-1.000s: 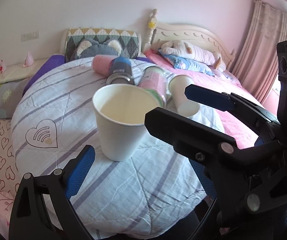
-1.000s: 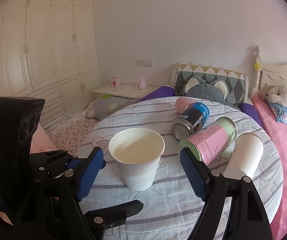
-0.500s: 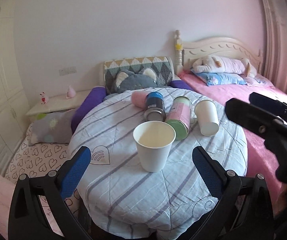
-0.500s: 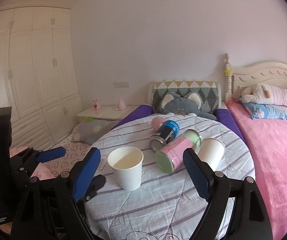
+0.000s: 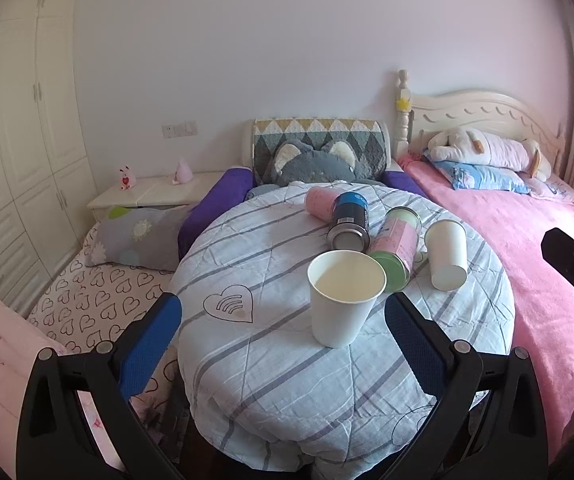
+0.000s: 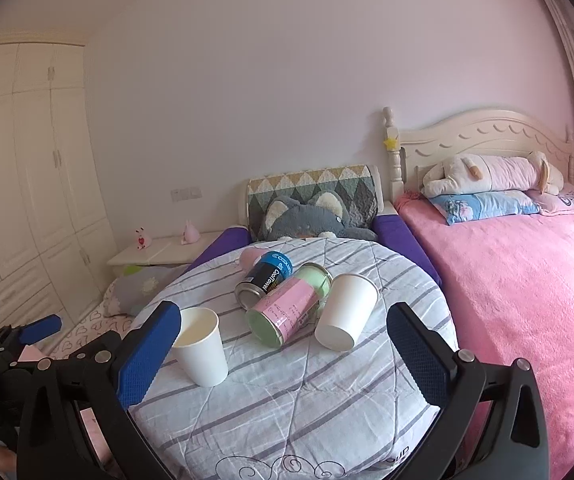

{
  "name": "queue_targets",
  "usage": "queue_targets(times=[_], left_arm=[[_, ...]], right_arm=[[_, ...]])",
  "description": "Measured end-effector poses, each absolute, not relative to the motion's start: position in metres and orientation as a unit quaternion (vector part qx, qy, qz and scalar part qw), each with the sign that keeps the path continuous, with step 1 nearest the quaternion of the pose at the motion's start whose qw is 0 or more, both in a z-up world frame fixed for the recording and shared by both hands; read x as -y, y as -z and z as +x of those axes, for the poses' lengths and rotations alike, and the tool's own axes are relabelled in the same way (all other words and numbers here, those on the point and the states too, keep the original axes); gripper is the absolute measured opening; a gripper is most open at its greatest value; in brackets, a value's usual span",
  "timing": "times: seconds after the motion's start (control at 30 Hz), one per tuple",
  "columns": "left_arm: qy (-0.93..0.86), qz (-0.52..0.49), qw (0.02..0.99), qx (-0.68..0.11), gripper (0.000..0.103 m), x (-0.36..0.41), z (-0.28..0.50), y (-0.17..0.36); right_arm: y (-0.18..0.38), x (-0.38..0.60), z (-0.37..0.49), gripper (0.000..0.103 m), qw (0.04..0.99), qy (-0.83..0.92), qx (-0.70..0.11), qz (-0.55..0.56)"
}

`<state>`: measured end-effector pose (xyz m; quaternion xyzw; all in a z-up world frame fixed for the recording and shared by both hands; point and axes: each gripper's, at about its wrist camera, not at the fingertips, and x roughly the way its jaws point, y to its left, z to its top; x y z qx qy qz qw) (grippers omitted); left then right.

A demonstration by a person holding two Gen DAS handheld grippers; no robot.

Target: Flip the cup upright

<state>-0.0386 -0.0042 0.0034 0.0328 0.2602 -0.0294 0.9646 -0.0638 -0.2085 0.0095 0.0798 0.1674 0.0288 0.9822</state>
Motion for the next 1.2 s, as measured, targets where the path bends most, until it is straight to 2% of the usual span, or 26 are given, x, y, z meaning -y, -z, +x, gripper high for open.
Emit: queue_targets(times=[1.2], left_arm=[[0.035,0.038,0.967,-0.249,0.103,0.024,-0.037,-0.002]], right_arm=[[-0.001,0.213,-0.062,0.103,0.981,-0.022,-0.180,0.062]])
